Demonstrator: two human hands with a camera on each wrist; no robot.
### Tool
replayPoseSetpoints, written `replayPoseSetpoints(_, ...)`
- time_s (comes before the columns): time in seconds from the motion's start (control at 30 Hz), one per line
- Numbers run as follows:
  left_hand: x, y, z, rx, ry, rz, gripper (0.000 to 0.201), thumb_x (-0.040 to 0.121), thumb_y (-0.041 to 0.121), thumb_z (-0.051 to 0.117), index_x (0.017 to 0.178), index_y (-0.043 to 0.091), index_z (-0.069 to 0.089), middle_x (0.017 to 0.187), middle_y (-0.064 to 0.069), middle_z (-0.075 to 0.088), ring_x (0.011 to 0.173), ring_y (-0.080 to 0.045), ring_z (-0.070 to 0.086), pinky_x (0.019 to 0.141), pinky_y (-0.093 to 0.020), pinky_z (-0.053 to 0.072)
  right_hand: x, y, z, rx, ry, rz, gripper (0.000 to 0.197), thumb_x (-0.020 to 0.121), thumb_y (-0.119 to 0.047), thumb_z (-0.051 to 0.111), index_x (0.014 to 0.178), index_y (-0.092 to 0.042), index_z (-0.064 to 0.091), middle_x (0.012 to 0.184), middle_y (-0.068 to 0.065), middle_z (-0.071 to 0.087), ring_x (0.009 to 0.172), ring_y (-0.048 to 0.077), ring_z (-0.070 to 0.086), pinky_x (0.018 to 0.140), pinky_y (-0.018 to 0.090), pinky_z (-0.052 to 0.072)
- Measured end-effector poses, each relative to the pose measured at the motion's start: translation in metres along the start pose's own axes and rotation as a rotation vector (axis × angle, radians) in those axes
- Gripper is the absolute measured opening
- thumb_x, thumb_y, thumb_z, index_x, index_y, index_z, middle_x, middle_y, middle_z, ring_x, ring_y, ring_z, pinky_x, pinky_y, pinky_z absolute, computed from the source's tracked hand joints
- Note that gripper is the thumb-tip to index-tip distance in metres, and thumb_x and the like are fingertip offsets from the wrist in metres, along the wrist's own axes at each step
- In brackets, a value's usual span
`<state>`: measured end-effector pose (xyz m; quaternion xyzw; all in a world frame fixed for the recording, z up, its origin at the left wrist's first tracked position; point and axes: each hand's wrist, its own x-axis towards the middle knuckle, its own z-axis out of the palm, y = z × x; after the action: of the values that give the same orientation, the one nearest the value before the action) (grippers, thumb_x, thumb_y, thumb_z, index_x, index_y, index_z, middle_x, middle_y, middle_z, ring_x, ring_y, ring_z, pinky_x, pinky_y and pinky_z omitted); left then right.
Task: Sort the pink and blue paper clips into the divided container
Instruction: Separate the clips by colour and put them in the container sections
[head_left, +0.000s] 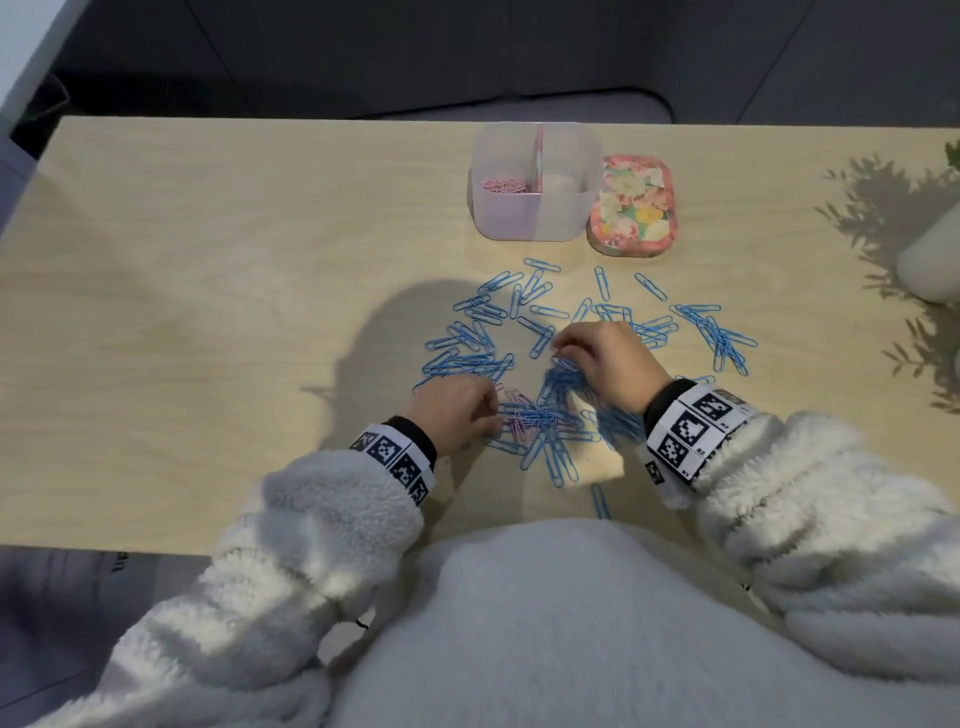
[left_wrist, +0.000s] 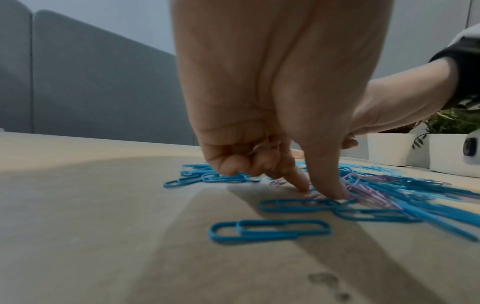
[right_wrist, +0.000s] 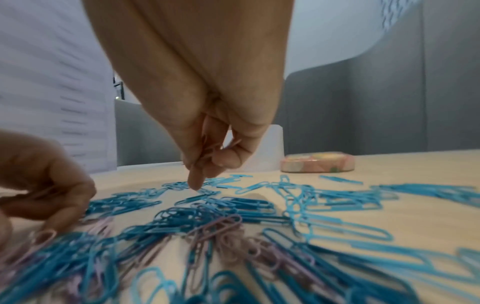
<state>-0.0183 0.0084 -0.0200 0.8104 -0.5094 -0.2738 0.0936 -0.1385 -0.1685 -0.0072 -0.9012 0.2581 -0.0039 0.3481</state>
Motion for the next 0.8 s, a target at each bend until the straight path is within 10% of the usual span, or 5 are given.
replayPoseSetpoints(0.07, -0.001, 0.000, 0.000, 0.020, 0.001, 0.032, 0.020, 0.085, 0.032, 0.061, 0.096, 0.016, 0.059, 0.105, -0.004, 0.063, 0.099, -0.022, 0.056, 0.078, -0.032, 0.041, 0.003, -0.001, -0.001, 0.205, 0.017, 0.107, 0.028, 0.089, 0.001, 0.042, 0.086, -0.012, 0.066, 0.077, 0.004, 0.067, 0.059, -0.007, 0.057, 0.066, 0.024, 0.046)
replayPoseSetpoints(0.13, -0.003, -0.002, 0.000, 0.036, 0.006, 0.044, 0.018, 0.086, 0.031, 0.060, 0.095, 0.016, 0.059, 0.104, -0.004, 0.063, 0.099, -0.022, 0.056, 0.077, -0.030, 0.040, 0.002, -0.007, 0.000, 0.375, -0.030, 0.223, 0.033, 0.088, 0.002, 0.037, 0.074, -0.018, 0.060, 0.066, 0.000, 0.058, 0.043, -0.004, 0.051, 0.046, 0.017, 0.041)
replayPoseSetpoints(0.47, 0.001, -0.002, -0.001, 0.011, -0.028, 0.002, 0.013, 0.087, 0.019, 0.052, 0.091, 0.008, 0.059, 0.096, -0.009, 0.064, 0.092, -0.026, 0.057, 0.079, -0.035, 0.043, 0.009, -0.040, 0.038, -0.327, -0.238, 0.105, 0.023, 0.080, -0.039, 0.066, 0.080, -0.016, 0.064, 0.088, 0.003, 0.069, 0.085, 0.023, 0.062, 0.067, 0.030, 0.040)
replayPoseSetpoints(0.63, 0.005, -0.016, -0.014, -0.539, 0.074, -0.198, 0.019, 0.094, 0.017, 0.044, 0.076, 0.015, 0.048, 0.070, 0.008, 0.050, 0.069, -0.015, 0.046, 0.064, -0.029, 0.036, 0.016, -0.034, 0.033, -0.149, -0.344, 0.107, 0.015, 0.086, -0.016, 0.053, 0.073, -0.010, 0.058, 0.081, 0.011, 0.066, 0.073, 0.021, 0.056, 0.058, 0.028, 0.038)
replayPoseSetpoints(0.8, 0.006, -0.024, -0.022, -0.610, 0.081, -0.223, 0.030, 0.095, 0.018, 0.043, 0.065, 0.015, 0.046, 0.065, 0.000, 0.042, 0.062, -0.014, 0.038, 0.059, -0.026, 0.030, 0.016, -0.024, 0.005, 0.365, -0.248, 0.218, 0.015, 0.089, -0.011, 0.055, 0.074, -0.009, 0.058, 0.067, 0.001, 0.058, 0.056, 0.011, 0.047, 0.047, 0.016, 0.037)
